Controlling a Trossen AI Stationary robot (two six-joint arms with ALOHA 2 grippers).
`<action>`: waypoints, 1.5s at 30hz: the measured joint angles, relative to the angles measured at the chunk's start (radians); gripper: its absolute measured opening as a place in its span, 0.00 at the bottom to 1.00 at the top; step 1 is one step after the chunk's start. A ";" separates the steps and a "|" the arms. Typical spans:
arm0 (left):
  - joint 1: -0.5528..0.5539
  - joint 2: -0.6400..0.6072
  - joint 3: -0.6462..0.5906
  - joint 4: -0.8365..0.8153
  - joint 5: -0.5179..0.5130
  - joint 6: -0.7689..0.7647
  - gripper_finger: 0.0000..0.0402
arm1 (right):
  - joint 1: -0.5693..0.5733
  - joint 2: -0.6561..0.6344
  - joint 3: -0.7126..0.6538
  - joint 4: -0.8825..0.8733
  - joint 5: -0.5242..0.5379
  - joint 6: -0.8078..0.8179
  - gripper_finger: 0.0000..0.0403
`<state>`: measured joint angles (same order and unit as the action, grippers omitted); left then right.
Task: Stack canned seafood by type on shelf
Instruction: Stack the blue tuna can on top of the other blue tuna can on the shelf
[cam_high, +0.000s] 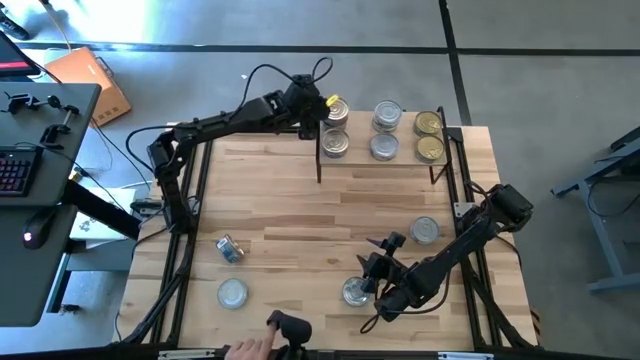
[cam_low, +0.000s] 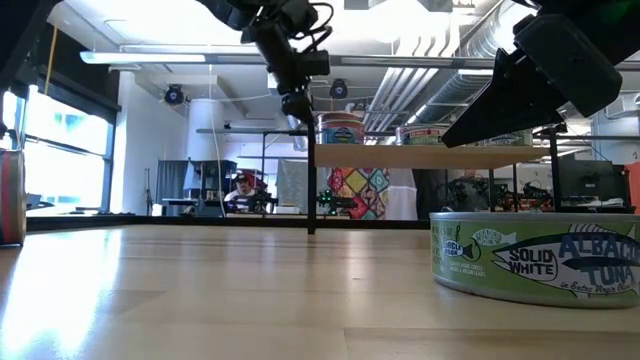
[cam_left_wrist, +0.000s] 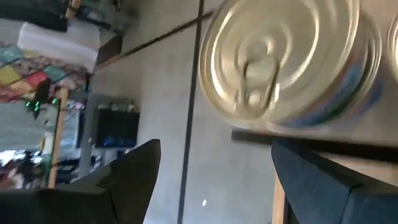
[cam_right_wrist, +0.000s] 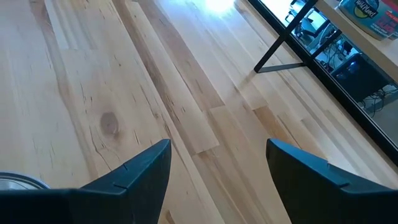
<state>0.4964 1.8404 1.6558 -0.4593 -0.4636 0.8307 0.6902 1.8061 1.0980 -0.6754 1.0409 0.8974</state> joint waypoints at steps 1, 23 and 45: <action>-0.005 -0.007 0.000 -0.016 -0.021 0.000 0.75 | 0.000 0.000 0.000 0.000 0.000 0.000 0.63; -0.606 -0.463 -0.175 -0.910 -0.099 -0.674 0.58 | -0.072 0.059 -0.001 0.321 -0.029 -0.365 0.63; -1.279 -0.454 -0.620 -1.003 0.399 -1.261 0.57 | -0.141 0.060 -0.001 0.437 -0.095 -0.550 0.63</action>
<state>-0.7825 1.3861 1.0362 -1.4627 -0.0645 -0.4302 0.5495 1.8656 1.0973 -0.2387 0.9458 0.3478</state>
